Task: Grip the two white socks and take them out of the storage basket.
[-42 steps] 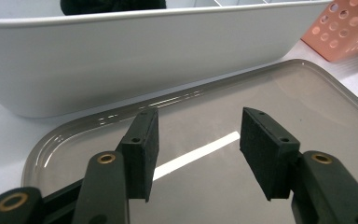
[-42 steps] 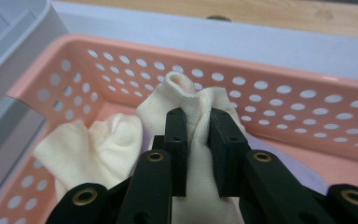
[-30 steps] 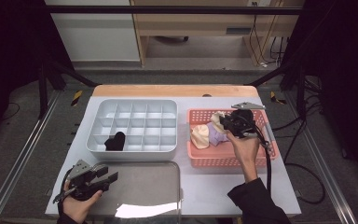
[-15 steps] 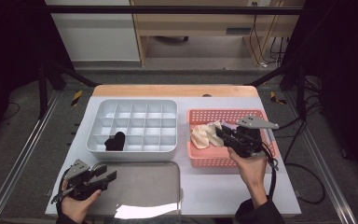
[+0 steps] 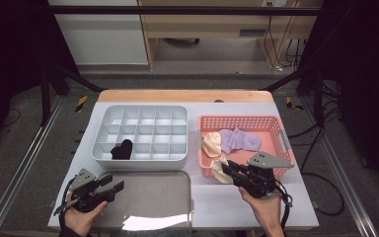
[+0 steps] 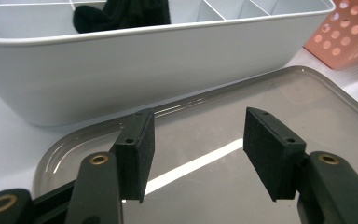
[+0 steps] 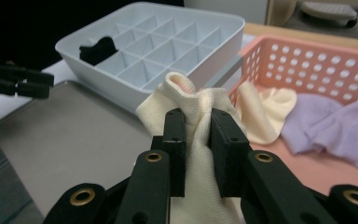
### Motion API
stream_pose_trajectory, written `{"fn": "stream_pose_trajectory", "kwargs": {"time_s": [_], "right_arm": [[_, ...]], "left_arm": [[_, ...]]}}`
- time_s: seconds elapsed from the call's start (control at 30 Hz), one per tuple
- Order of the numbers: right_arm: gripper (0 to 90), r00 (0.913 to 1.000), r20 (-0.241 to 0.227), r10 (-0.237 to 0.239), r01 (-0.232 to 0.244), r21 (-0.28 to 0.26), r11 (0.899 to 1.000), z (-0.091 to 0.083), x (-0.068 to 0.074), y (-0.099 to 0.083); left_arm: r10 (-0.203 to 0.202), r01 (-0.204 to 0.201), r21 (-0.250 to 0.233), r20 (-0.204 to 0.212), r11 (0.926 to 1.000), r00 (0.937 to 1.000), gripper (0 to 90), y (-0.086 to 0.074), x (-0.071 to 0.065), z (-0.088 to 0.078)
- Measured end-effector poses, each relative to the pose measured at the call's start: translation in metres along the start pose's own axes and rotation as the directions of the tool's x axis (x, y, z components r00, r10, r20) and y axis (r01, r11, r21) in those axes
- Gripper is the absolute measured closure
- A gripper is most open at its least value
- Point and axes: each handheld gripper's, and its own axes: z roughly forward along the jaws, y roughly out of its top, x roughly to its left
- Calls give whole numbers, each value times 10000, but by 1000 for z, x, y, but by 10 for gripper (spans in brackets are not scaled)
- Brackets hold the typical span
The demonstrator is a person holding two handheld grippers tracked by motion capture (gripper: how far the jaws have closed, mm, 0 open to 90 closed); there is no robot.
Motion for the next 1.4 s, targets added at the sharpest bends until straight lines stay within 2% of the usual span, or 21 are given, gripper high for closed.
{"fn": "stream_pose_trajectory", "kwargs": {"time_s": [0.1, 0.13, 0.17, 0.37, 0.43, 0.53, 0.67, 0.8, 0.97, 1.03, 1.23, 1.4], "right_arm": [[773, 10000, -22, -7, 7, 129, 9999, 2, 1, -6], [771, 9999, -85, 94, -92, 244, 9997, 4, 2, -14], [770, 9999, -72, 106, -104, 320, 9994, 5, 2, -18], [769, 9995, -1, 331, -330, 817, 9961, 14, 1, -39], [768, 9992, -23, 408, -402, 1220, 9917, 21, 0, -50], [768, 9991, 133, 406, -421, 1525, 9874, 28, -1, -57], [767, 9988, 245, 415, -452, 1805, 9825, 34, -2, -65], [754, 9991, 331, 269, -341, 2414, 9698, 46, -1, -75], [664, 9982, 596, -3, -154, 2632, 9646, 54, 0, -80], [627, 9983, 570, 90, -238, 2656, 9638, 54, 0, -80], [473, 9969, 785, 91, -239, 1895, 9816, 48, 2, -74], [436, 9968, 794, 58, -174, 1462, 9891, 43, 6, -66]], "left_arm": [[-40, 40, -5, -262, 10000, 9996, 424, 0, 0, -1], [-17, 15, -59, -328, 10000, 9995, 422, 0, 0, -2], [0, -12, -303, -394, 9995, 9992, 422, 0, -1, -3], [-118, 110, -312, -273, 9995, 9996, 412, -1, -1, -3], [-219, 214, -262, -200, 9994, 9996, 409, -1, 0, -3], [-165, 160, -205, -282, 9997, 9995, 404, -1, 0, -3], [-77, 75, -89, -197, 9999, 9998, 404, -2, -1, -2], [52, -53, -164, -52, 9999, 10000, 397, -2, -3, -2], [-44, 42, -149, -118, 9999, 9999, 387, -1, -1, -3], [-59, 58, -116, -104, 9999, 9999, 386, -2, -1, -3], [-54, 53, -56, -98, 10000, 9999, 382, -2, -1, -2], [-62, 61, -70, -68, 10000, 10000, 382, -2, -1, -3]]}}
